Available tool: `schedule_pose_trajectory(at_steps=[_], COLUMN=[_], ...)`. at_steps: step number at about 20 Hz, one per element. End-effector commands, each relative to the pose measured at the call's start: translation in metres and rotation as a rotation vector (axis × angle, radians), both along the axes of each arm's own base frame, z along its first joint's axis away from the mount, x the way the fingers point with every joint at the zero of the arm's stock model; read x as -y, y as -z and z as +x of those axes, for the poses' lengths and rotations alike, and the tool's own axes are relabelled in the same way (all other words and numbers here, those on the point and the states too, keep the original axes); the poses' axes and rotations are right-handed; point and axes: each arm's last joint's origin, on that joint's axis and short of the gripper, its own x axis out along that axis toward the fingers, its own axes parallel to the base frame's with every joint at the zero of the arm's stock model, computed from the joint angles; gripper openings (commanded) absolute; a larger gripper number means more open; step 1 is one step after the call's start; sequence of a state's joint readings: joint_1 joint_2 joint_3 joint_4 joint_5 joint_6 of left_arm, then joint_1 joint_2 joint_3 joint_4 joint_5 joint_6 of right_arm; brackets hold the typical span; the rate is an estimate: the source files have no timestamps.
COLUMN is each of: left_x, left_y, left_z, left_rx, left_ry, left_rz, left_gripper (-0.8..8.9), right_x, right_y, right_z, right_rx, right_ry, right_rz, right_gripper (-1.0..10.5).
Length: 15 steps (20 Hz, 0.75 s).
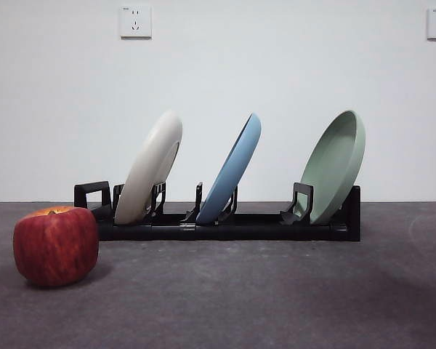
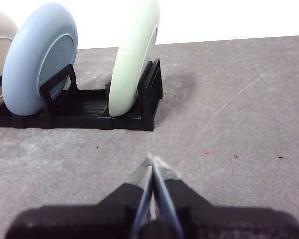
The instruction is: Take the yellow plate from the plate rack,put the plate on the table,take the apple from the table,put the apple in the plate
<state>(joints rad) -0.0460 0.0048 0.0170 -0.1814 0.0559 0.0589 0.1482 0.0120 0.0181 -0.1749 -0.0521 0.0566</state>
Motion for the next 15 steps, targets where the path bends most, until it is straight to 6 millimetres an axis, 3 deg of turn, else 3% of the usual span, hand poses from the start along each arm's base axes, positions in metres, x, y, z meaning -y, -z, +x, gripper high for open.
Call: schedule_pose_trajectory(at_steps=[1,7,10,15], left_x=[0.000,0.001,0.001,0.004], left_y=[0.004,0.004,0.001,-0.027], left_z=[0.001,0.000,0.000,-0.005], left_rx=[-0.011,-0.022,-0.034,-0.003], left_ry=[-0.002,0.029,0.007,0.095], left_rz=[-0.010,-0.138,-0.289,-0.319], left_gripper=[-0.03,-0.05,-0.07,-0.06], right_x=[0.000,0.000,0.000,0.000], right_y=[0.005,0.005,0.000,-0.027], right_z=[0.000,0.000,-0.001,-0.001], right_rx=[-0.030,-0.071,-0.087,-0.088], right_ry=[0.011,0.048,0.062,0.064], right_rz=[0.050,0.255,0.330,0.342], right_gripper=[0.0,0.0,-0.1,-0.1])
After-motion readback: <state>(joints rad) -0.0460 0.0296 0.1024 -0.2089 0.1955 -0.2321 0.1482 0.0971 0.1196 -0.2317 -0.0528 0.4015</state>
